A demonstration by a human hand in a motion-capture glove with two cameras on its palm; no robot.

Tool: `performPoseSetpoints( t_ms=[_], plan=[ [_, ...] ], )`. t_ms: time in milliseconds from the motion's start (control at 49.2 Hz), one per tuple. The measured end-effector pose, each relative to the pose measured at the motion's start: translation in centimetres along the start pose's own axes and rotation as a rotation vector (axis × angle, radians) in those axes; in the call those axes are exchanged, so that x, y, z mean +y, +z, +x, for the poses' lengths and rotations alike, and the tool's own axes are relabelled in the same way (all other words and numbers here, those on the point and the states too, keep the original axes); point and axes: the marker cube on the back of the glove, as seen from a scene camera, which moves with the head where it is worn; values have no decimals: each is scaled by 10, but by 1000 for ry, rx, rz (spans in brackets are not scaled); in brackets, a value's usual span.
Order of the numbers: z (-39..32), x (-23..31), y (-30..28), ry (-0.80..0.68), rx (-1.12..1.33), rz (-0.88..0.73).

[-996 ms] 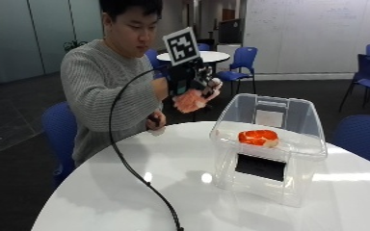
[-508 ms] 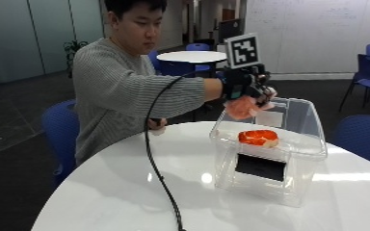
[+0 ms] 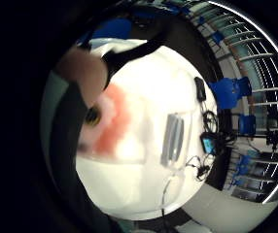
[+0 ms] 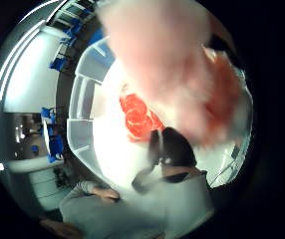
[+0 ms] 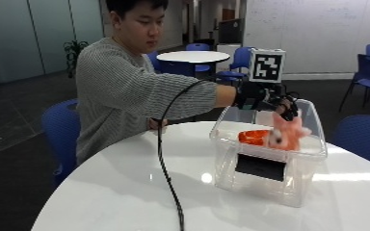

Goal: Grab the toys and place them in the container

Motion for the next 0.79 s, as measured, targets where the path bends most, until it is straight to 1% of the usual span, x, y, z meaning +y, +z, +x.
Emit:
performPoseSetpoints(
  t_ms=[61,183,285,346,386,447,488,529,590,630,691,793],
  plan=[
    [0,6,1,-68,-40,-9],
    [5,22,4,-134,-46,-4],
    [-5,39,-2,-96,-125,22],
    [-6,56,-7,-104,-142,36],
    [1,70,-10,-110,-117,44],
    [28,96,-12,-95,29,62],
    [41,115,-16,-104,55,75],
    [53,136,-22,-134,28,93],
    [61,175,-32,-181,-147,109],
    [68,202,-33,-187,-211,116],
    [79,227,-29,-150,-174,135],
    [88,252,-23,-82,-131,158]
  ],
)
